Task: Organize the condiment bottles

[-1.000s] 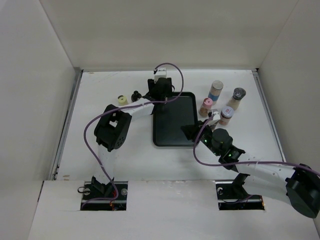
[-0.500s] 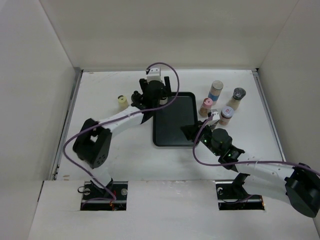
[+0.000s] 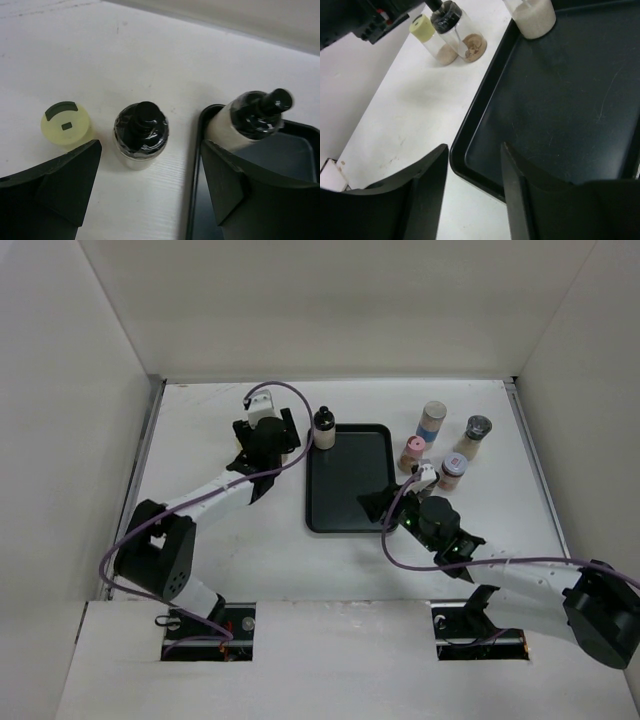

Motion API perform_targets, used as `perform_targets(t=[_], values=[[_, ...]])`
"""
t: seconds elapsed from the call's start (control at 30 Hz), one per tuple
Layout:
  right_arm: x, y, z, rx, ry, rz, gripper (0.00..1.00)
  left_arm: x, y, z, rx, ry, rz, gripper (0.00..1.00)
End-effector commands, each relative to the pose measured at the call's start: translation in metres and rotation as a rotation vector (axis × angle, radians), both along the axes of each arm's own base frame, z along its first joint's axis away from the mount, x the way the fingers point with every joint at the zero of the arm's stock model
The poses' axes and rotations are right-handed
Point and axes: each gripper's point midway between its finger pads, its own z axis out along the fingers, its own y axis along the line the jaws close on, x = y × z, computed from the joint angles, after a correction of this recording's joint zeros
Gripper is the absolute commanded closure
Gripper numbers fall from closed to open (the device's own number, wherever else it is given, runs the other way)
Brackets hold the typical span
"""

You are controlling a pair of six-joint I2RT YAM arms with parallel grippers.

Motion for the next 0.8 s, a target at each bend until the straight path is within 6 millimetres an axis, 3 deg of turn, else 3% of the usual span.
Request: perform_targets(t=[0.0, 0.17, 0.43, 0.6, 0.73, 0.77], values=[[0.002, 0.008, 0.017, 0.048, -0.039, 0.022, 0.45, 0.021, 0.001, 0.002, -0.028, -0.015, 0.009, 0.20], [0.003, 0.009, 0.014, 0.040, -0.039, 0.024, 0.34, 0.042, 0.001, -0.005, -0.031, -0.029, 0.011, 0.21], [0.005, 0.015, 0.006, 0.019, -0.023, 0.036, 0.32, 0.063, 0.005, -0.023, -0.012, -0.010, 0.021, 0.28], [0.005, 0.015, 0.006, 0.019, -0.023, 0.036, 0.32, 0.064, 0.004, -0.030, -0.007, 0.005, 0.020, 0.40], [0.004, 0.014, 0.010, 0.027, -0.031, 0.037, 0.28, 0.061, 0.007, -0.034, -0.008, 0.013, 0.024, 0.44], [0.003, 0.014, 0.010, 0.028, -0.033, 0.037, 0.25, 0.060, 0.008, -0.036, -0.008, 0.018, 0.025, 0.41]])
